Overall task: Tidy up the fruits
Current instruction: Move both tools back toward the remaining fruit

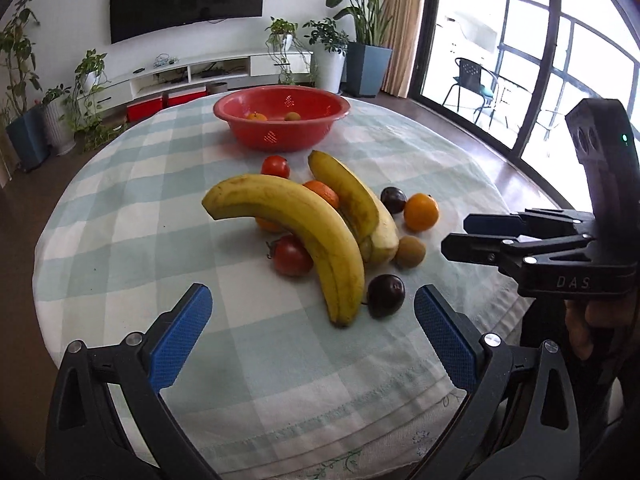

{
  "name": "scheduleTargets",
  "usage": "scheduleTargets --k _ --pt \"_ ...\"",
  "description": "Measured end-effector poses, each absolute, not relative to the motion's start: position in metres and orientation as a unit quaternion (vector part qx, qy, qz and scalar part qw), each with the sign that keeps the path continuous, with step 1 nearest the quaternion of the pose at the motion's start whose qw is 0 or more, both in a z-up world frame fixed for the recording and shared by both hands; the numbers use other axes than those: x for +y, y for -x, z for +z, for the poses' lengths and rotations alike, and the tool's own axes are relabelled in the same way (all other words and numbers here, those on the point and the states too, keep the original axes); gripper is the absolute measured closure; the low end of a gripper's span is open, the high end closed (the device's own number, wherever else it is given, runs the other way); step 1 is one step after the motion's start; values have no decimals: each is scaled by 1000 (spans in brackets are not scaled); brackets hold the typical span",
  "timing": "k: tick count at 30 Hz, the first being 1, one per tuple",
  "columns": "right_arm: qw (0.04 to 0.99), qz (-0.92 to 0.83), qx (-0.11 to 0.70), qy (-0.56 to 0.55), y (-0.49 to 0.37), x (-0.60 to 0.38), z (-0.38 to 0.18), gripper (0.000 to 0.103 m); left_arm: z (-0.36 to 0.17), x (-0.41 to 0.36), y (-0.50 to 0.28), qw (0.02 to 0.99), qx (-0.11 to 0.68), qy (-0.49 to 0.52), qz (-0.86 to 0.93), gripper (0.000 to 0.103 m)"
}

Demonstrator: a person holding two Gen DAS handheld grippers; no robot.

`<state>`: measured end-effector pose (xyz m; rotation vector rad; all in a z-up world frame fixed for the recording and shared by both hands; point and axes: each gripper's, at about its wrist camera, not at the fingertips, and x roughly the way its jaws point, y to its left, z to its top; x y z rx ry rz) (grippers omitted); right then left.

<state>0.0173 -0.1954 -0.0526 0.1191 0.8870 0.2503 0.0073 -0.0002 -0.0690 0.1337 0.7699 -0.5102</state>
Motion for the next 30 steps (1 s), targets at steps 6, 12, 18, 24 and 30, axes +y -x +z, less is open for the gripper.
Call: scheduleTargets --k 6,12,18,24,30 --pt "889 117 434 -87 -10 -199 -59 45 -69 -24 -4 881 360 -96 -291 5" --pt "887 110 438 -100 -6 -205 -61 45 -74 -44 -10 851 381 -111 -345 45" --pt "887 115 434 -105 -5 -206 -59 45 -81 -62 -16 830 392 -125 -377 54" --pt "887 117 431 -116 -4 -211 -60 45 -87 -67 -28 825 405 -123 -373 56" --pt "887 121 430 -117 -2 -211 -59 45 -87 -68 -34 826 420 -140 -348 61"
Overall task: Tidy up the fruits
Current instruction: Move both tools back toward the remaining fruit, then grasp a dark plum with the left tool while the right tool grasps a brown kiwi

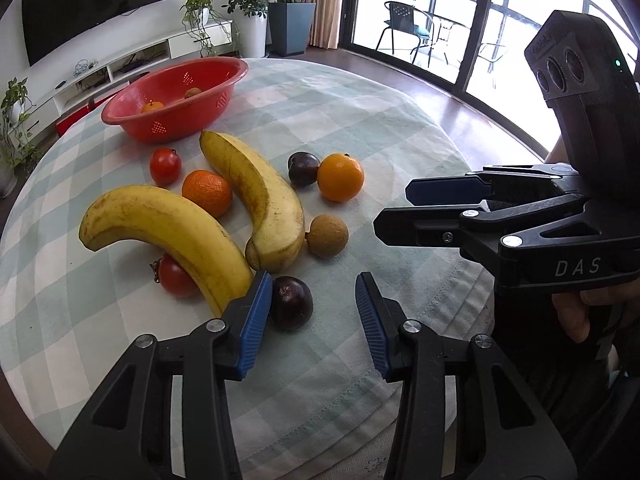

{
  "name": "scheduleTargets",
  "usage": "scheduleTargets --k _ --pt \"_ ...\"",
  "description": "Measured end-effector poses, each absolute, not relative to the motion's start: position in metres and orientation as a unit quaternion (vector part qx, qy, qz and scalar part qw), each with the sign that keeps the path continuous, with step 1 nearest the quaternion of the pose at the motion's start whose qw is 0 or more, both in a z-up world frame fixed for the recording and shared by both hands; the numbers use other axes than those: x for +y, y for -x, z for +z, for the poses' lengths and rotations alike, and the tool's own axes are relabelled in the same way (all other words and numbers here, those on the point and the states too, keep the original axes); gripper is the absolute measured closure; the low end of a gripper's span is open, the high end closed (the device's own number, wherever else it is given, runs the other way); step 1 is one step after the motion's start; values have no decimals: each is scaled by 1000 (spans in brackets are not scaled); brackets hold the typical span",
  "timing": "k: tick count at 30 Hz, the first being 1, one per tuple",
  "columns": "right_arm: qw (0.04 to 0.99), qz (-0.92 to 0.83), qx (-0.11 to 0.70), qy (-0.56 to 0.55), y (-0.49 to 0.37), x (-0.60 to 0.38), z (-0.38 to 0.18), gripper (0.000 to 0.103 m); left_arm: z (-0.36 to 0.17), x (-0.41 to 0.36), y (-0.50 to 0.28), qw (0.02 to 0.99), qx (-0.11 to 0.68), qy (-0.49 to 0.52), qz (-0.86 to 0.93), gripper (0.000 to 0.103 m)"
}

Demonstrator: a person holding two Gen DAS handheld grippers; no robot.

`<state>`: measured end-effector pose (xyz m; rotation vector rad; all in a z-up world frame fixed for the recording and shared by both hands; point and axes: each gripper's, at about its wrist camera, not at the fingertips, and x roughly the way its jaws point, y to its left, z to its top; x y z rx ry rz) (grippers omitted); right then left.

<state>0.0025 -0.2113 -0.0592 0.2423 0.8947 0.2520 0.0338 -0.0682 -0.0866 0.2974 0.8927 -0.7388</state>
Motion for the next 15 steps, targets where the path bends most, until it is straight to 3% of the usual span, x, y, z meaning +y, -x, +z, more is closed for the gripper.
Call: scheduleTargets --k 15 --pt "888 123 429 -109 -1 -210 -59 45 -100 -72 -36 816 450 -158 -325 63"
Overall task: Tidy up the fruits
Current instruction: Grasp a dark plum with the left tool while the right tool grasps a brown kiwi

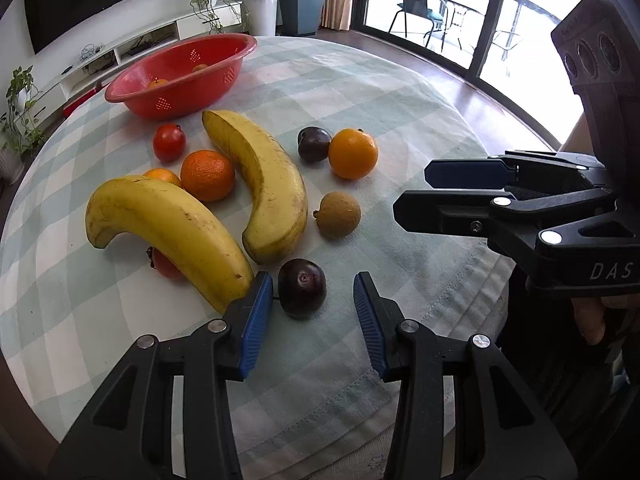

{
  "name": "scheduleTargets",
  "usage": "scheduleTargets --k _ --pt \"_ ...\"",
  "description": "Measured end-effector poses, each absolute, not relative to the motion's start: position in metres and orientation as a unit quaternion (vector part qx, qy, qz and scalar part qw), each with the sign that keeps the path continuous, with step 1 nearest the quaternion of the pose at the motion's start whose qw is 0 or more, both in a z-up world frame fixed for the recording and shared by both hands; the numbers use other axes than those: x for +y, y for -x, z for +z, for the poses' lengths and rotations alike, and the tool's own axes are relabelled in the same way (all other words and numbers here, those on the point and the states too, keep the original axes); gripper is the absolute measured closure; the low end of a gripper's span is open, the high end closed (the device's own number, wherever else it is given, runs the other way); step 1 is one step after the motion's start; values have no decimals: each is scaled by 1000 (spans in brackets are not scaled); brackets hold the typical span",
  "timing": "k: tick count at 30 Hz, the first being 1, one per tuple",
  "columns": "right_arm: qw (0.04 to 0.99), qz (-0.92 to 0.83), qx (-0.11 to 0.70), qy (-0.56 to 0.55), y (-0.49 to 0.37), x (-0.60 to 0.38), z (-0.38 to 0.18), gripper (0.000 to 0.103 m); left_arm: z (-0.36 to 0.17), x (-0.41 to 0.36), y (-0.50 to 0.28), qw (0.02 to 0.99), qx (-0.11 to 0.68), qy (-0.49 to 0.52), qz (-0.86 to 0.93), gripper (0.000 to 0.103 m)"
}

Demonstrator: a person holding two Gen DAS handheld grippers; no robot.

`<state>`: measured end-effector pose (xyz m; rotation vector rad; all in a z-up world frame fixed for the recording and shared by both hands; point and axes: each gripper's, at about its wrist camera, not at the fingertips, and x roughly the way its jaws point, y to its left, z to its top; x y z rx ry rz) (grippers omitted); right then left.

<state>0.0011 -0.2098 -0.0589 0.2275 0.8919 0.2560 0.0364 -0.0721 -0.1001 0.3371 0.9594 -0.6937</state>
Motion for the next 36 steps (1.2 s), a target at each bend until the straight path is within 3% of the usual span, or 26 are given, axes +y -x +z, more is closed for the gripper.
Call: scheduleTargets --k 3,5,7,26,33,36 --pt "888 123 429 -107 -1 -209 -59 45 -104 -76 -32 818 447 -169 -322 64" --pt "888 122 430 -104 -1 -208 -60 45 -105 -74 -34 820 447 -159 -321 76" --pt "888 122 431 -103 -1 -208 -61 45 -106 -71 -36 820 449 -151 -320 80" --pt "882 124 450 -58 -28 -179 -69 46 -88 -3 -4 836 433 -18 -336 80" --pt "879 130 459 -11 -39 -157 -79 58 -82 15 -5 843 424 2 -331 80" --pt "878 120 464 16 -38 -153 -84 71 -83 16 -5 843 424 6 -332 80"
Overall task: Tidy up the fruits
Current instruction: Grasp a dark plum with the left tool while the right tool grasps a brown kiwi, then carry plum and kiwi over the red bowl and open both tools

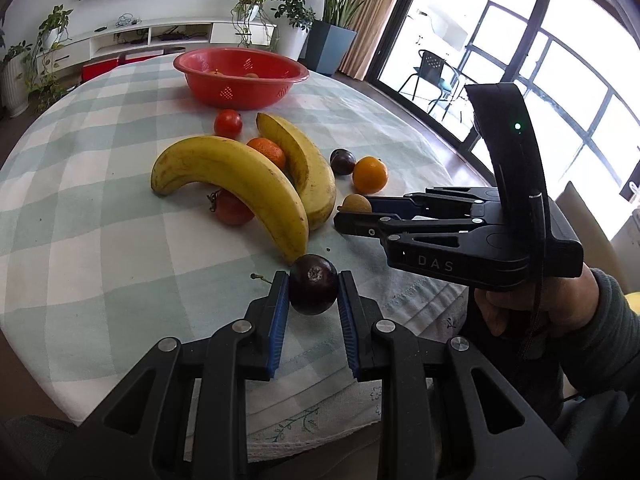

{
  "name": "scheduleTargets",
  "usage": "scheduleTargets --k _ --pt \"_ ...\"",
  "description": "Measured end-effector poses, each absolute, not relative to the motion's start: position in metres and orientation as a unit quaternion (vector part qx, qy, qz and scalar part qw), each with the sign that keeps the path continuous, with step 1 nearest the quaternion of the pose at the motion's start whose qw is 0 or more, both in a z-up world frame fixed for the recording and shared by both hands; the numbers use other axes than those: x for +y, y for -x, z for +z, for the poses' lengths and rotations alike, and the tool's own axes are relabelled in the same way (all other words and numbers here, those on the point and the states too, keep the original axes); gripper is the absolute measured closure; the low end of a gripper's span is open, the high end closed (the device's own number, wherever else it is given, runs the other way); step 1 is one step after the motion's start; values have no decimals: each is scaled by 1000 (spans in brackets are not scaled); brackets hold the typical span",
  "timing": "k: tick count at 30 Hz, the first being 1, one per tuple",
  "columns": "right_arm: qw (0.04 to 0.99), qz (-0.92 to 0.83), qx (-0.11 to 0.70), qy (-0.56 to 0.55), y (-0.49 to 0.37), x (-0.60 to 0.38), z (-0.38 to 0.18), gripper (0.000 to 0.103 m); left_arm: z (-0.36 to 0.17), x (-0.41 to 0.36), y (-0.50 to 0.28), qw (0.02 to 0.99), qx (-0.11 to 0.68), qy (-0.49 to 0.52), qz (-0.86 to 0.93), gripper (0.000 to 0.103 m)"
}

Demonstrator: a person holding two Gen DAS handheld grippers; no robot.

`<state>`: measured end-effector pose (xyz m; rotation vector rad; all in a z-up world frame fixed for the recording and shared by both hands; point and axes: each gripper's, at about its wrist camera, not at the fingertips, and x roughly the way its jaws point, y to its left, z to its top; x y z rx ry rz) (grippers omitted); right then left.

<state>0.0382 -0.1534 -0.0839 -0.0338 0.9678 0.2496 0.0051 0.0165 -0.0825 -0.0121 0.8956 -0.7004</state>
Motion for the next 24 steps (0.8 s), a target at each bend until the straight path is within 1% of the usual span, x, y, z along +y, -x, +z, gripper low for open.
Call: scheduleTargets --k 6,16,24 --pt "879 120 461 11 -35 -158 -83 72 -83 17 -6 844 425 9 -328 80" --pt "886 129 443 -50 -22 -184 -63 72 -70 27 -16 855 414 16 -313 80" --pt "900 119 411 -87 -31 -218 -35 72 -39 41 -56 871 390 11 -297 80"
